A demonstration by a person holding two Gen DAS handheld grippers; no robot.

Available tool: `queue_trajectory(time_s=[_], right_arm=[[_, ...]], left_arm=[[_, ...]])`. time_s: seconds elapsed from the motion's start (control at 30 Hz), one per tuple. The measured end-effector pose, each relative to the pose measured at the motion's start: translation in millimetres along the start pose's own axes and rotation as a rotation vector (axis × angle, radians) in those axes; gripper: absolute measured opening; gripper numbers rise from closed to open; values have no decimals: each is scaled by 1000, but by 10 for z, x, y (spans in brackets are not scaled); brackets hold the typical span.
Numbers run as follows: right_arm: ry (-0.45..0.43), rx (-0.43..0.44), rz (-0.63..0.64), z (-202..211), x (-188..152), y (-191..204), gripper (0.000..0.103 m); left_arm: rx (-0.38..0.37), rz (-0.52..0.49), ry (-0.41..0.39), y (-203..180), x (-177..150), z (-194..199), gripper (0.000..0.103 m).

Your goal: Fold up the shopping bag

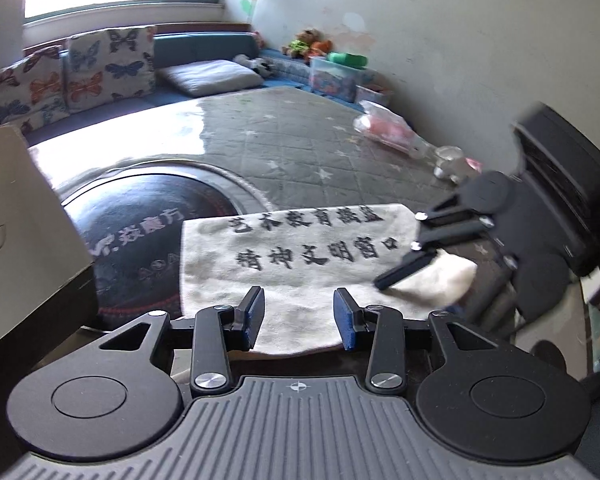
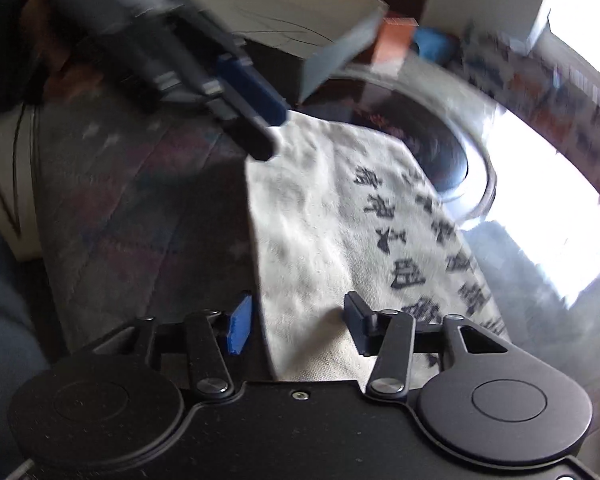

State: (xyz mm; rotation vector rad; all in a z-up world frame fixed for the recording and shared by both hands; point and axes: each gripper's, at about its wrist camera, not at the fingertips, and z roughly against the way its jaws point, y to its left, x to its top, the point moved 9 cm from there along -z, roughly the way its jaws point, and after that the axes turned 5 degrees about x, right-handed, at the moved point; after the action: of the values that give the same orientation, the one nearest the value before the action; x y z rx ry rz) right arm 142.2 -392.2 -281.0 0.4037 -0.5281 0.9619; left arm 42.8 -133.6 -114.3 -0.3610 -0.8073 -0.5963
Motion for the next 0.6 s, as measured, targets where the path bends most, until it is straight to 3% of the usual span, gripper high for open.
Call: queue_trajectory(time_s=[0.13,0.27,0.33,0.6], right_arm=[[-11,113,-214,49,27,-253,34],[-17,181,-322,52,11,-389,31],[-14,171,-303,50,7,-348,31],[-8,-26,32,64,11,29,39]], left_arm=[[-40,-85,31,-132,-50,-106,42],[-51,-148,31,-211,-62,-184,43],[-48,-165,24,-224,-48,-190,43],[-24,-178,69,-119,-117,-306,39]])
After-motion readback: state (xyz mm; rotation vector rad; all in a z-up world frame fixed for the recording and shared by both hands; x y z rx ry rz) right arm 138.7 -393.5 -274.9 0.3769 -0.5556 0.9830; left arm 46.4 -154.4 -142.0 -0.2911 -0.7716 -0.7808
